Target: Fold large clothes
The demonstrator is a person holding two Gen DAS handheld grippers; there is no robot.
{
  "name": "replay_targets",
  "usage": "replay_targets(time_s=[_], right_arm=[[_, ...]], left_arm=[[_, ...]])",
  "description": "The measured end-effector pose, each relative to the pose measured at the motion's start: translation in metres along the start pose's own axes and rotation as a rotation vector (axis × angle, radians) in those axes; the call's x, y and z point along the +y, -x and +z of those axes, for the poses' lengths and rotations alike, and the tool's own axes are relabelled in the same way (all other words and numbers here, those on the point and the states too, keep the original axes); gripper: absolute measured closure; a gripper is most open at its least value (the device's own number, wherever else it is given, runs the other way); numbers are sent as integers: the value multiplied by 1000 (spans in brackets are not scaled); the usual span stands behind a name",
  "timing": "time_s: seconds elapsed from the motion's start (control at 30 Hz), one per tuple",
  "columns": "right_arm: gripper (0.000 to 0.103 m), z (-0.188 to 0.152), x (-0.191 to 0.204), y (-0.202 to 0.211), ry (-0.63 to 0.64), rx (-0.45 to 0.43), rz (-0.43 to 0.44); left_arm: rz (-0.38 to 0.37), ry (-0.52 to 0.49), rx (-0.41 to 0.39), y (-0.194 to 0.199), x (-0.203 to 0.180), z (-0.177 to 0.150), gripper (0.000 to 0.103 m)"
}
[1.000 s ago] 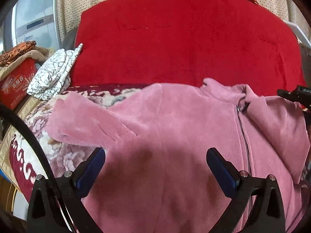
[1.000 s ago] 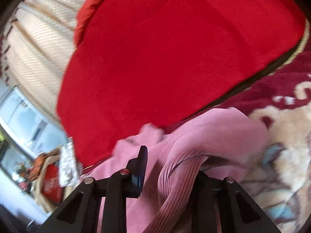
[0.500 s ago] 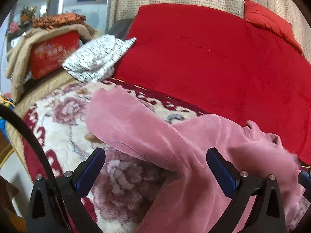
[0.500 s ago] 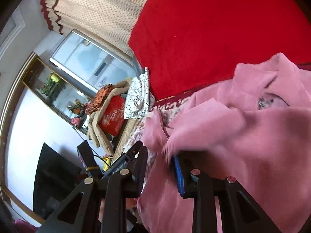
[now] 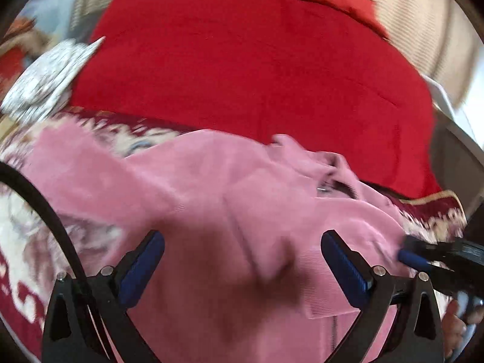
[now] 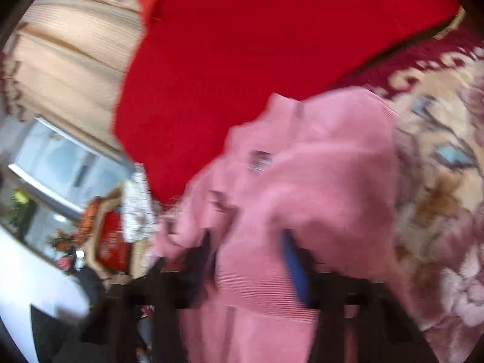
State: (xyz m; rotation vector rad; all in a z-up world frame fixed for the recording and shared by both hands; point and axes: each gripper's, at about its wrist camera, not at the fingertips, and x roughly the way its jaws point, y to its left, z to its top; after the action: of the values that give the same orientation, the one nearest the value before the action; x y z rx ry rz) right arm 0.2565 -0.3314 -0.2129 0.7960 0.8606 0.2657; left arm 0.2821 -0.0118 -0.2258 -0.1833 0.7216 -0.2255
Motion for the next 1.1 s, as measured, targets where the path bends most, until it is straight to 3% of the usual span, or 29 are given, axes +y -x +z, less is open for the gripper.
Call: replay_targets(time_s=[0.03, 0.17, 0.23, 0.33, 0.47, 0.53, 0.6, 0.7, 0.87, 0.93, 0.97, 1.0, 1.07, 1.1], right_arm=[[67, -1, -5, -4, -5, 7, -43], [70, -3, -22, -13, -14, 46, -94], [71, -3, -20, -14, 13, 47, -106], [71, -6, -20, -17, 34, 55, -118], [74, -10, -19, -20, 35, 56, -111], [74, -11, -22, -17, 33, 54, -106], [74, -12, -21, -17, 42, 50, -111], [74, -14, -17, -19, 67, 44, -129], [74, -14, -16, -22, 63, 42, -133], [74, -15, -14, -22, 63, 40, -138], [74, -15, -14, -23, 64, 39, -140], [74, -15, -13, -23, 65, 38, -143], [74, -16, -11, -24, 69, 37, -150], [74, -15, -12, -25, 69, 37, -151]], left_arm=[[-6, -40, -11, -1, -11, -1, 6], [-12, -143, 17, -18, -40, -3, 43], [-13, -149, 50, -31, -47, -3, 44], [31, -154, 92, -44, -48, -5, 27], [15, -151, 106, -49, -49, -7, 27], [11, -154, 103, -48, -47, -8, 51], [21, -165, 111, -50, -46, -8, 85], [-12, -126, 94, -42, -35, -4, 91], [-35, -52, 40, -12, -1, 8, 92], [2, -23, 20, 0, 18, 10, 91], [13, -6, 20, 5, 27, 10, 83], [19, 18, 23, 10, 37, 10, 65], [30, 77, 7, 23, 60, 9, 40], [37, 100, -11, 29, 69, 9, 38]])
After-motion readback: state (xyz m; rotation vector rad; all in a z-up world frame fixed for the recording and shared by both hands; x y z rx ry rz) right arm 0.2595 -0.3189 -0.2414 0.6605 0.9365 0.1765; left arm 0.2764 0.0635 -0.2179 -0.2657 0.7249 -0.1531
